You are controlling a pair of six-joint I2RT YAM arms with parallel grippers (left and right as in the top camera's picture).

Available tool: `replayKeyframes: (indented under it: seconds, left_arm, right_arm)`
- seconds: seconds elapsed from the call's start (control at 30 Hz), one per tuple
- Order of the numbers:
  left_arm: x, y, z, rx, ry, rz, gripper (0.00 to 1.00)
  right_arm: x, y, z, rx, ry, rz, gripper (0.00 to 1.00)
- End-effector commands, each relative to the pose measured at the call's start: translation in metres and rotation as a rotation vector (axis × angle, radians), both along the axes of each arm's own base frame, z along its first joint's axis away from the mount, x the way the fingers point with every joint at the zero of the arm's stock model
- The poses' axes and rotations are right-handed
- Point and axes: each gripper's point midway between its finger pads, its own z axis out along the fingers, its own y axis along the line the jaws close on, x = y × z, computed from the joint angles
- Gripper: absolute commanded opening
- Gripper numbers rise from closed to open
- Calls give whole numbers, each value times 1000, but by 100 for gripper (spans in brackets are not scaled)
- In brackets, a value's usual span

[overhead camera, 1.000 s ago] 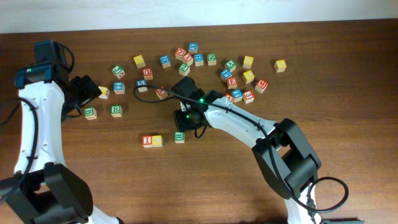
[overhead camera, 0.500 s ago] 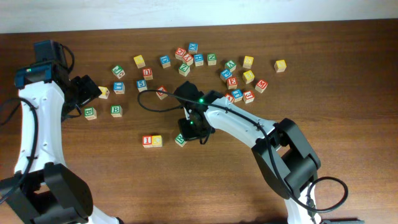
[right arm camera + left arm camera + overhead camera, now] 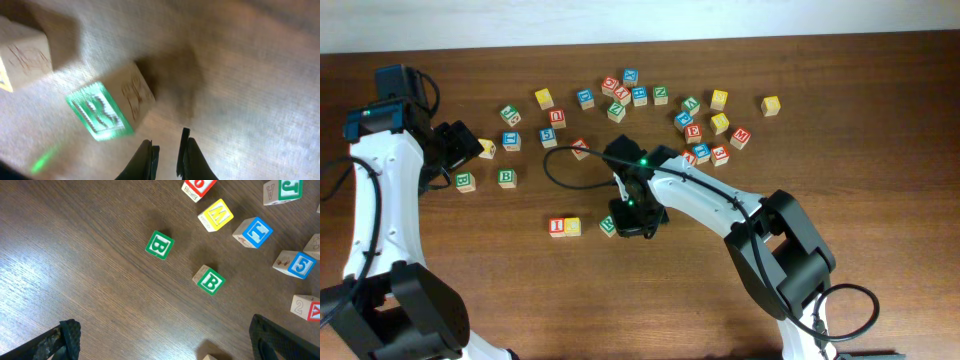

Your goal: Spell out ICRA

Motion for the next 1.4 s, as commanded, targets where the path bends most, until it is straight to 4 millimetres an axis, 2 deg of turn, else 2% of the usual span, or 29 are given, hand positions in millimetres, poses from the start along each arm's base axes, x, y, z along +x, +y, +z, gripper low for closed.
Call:
replayKeyframes:
  seconds: [0.0, 0.13, 0.23, 0.43, 0.53, 0.83, 1.17, 1.37]
  left_arm:
    - [3, 1, 4, -2, -16, 14, 99]
    - [3, 1, 5, -2, -16, 14, 99]
    - [3, 1, 5, -2, -16, 14, 99]
    - [3, 1, 5, -2, -16, 14, 99]
    - [3, 1, 5, -2, -16, 14, 99]
    - [3, 1, 5, -2, -16, 14, 99]
    - [3, 1, 5, -2, -16, 14, 99]
    - [3, 1, 5, -2, -16, 14, 99]
  right_arm:
    - [-13, 0, -4, -6, 50, 17, 9]
    - [-19, -1, -7, -30, 82, -45, 10]
    - [-28, 3, -9, -38, 89, -29, 9]
    - [-37, 29, -10, 5, 40, 36, 9]
    - [-30, 40, -9, 41, -4, 48, 9]
    - [-9, 56, -6, 103, -98, 45, 9]
    - [-7, 59, -5, 114, -109, 45, 10]
    - [-24, 42, -9, 43, -36, 46, 10]
